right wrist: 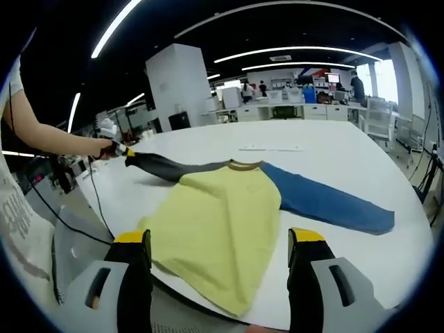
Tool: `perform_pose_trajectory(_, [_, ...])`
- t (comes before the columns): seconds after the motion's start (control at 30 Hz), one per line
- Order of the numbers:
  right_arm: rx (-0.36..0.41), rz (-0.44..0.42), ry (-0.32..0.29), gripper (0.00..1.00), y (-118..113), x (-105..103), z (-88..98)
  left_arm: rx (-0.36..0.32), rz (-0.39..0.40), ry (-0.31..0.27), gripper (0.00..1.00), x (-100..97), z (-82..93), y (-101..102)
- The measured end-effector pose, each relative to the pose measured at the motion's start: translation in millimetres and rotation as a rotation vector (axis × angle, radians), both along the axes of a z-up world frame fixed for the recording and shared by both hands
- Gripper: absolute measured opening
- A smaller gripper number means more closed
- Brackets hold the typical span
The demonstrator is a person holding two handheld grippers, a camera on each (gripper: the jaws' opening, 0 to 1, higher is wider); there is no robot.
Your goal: Fold the garment on the visible template until the final outline fits inside the template.
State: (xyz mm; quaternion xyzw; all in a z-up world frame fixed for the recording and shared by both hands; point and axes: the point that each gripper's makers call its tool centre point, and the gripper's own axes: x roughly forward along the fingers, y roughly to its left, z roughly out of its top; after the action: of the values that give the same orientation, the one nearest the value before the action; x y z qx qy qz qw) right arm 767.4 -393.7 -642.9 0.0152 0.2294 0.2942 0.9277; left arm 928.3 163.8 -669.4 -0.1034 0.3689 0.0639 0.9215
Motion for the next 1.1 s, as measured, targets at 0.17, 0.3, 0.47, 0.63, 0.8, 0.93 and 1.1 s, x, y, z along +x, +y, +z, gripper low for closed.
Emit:
perform_pose_trajectory(0.17, [0.003, 0.008, -0.007, 0.80, 2, 4, 1.2, 0.064, 0.066, 0.070, 0.25, -17.4, -6.9, 19])
perform_pose_trajectory(0.3, [0.006, 0.016, -0.009, 0.80, 6, 5, 0.7, 0.142, 0.114, 0.081, 0.62, -34.0, -4.6, 40])
perform_pose_trajectory(0.47, [0.015, 0.031, -0.006, 0.81, 11, 5, -1.2, 0.167, 0.136, 0.068, 0.73, -49.5, -0.6, 47])
perform_pose_trajectory(0.63, [0.019, 0.044, -0.013, 0.81, 15, 7, 0.0, 0.177, 0.090, 0.070, 0.74, -57.0, -1.8, 36])
perform_pose_trajectory(0.8, [0.017, 0.052, -0.022, 0.81, 15, 9, 2.0, 0.154, 0.066, 0.076, 0.72, -63.9, -9.7, 24])
perform_pose_trajectory(0.93, [0.018, 0.047, -0.030, 0.81, 12, 11, 4.1, 0.153, 0.012, 0.074, 0.72, -64.0, -13.7, 11])
perform_pose_trajectory(1.1, [0.018, 0.045, -0.030, 0.81, 11, 11, 1.9, 0.171, -0.103, 0.075, 0.72, -68.3, -20.1, -17])
